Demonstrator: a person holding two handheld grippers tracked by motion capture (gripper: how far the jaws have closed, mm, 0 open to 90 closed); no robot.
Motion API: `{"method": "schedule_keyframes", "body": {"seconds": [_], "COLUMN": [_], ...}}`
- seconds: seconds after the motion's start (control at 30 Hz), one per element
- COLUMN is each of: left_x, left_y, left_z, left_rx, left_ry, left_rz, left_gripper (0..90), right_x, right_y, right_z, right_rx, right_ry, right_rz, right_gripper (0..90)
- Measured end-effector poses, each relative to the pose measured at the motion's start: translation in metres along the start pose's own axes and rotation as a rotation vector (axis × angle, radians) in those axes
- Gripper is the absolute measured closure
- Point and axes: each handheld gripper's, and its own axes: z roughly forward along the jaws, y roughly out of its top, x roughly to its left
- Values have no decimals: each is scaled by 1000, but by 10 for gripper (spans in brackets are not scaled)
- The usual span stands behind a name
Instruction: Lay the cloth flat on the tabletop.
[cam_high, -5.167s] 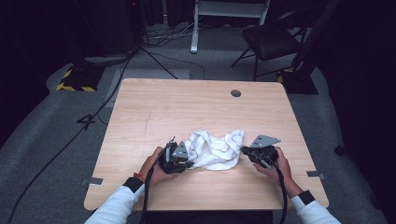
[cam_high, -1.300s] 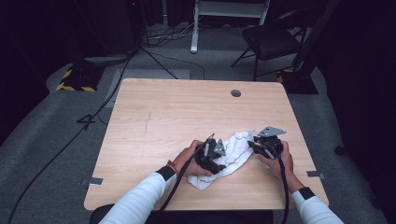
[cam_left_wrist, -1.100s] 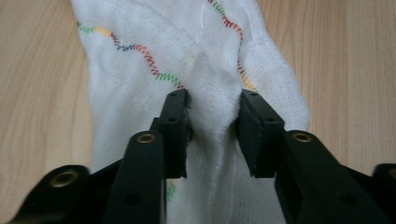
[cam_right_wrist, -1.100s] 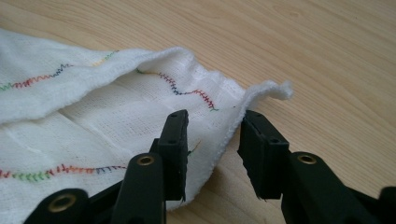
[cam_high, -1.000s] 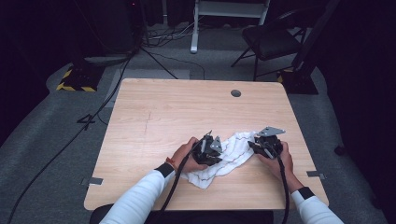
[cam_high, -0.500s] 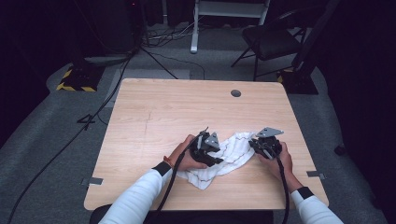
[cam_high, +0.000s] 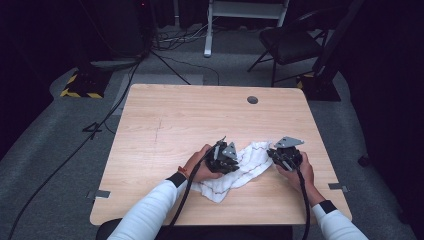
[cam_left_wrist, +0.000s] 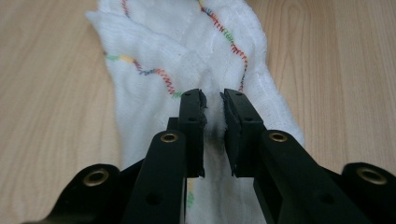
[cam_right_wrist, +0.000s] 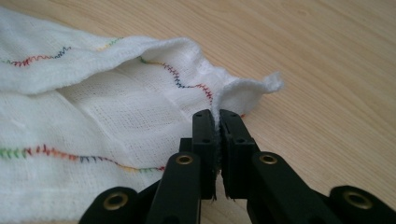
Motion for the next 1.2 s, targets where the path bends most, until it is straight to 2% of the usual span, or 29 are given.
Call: {"method": "schedule_keyframes", "body": {"seconds": [0.03, 0.07, 0.13, 0.23, 0.27, 0.3, 0.4, 0.43, 0.5, 0.7, 0.9, 0.93, 0.97, 1.0, 1.03, 1.13, 1.2], "left_x": [0, 2, 7, 12, 13, 14, 14, 15, 16, 23, 22, 20, 20, 15, 15, 9, 8], "left_y": [0, -1, -3, -6, -7, -8, -10, -10, -11, -18, -20, -19, -19, -17, -17, -13, -12], "left_z": [0, -5, -21, -30, -33, -39, -45, -47, -53, -77, -98, -107, -107, -116, -116, -127, -132], "left_rx": [0, -20, -54, -90, -97, -91, -106, -99, -104, -169, -209, -232, -232, -250, -250, -278, -286], "left_ry": [0, 5, 23, 28, 42, 88, 109, 134, 151, 198, 245, 252, 252, 268, 268, 280, 295], "left_rz": [0, -6, -31, -63, -69, -58, -60, -53, -54, -104, -104, -104, -104, -88, -88, -80, -76], "left_gripper": [782, 782, 792, 801, 801, 815, 829, 829, 836, 840, 843, 843, 843, 844, 844, 844, 843], "right_x": [0, 0, 0, 0, 0, 0, 0, 0, 0, -1, -3, -4, -4, -4, -4, -4, -3], "right_y": [0, 0, 2, 4, 4, 6, 8, 9, 13, 18, 23, 25, 25, 28, 28, 36, 38], "right_z": [0, -2, -8, -13, -13, -17, -22, -25, -33, -44, -54, -59, -59, -65, -65, -83, -86], "right_rx": [0, -10, -37, -62, -62, -86, -108, -120, -153, -192, -231, -246, -246, -267, -267, -319, -330], "right_ry": [0, 3, 3, 0, 0, -3, -5, -6, -10, -11, -5, -2, -2, 7, 7, 11, 11], "right_rz": [0, 0, -8, -13, -13, -16, -15, -14, -15, -24, -22, -18, -18, -18, -18, -29, -31], "right_gripper": [867, 872, 878, 879, 879, 880, 881, 881, 882, 883, 884, 884, 884, 884, 884, 884, 885]}}
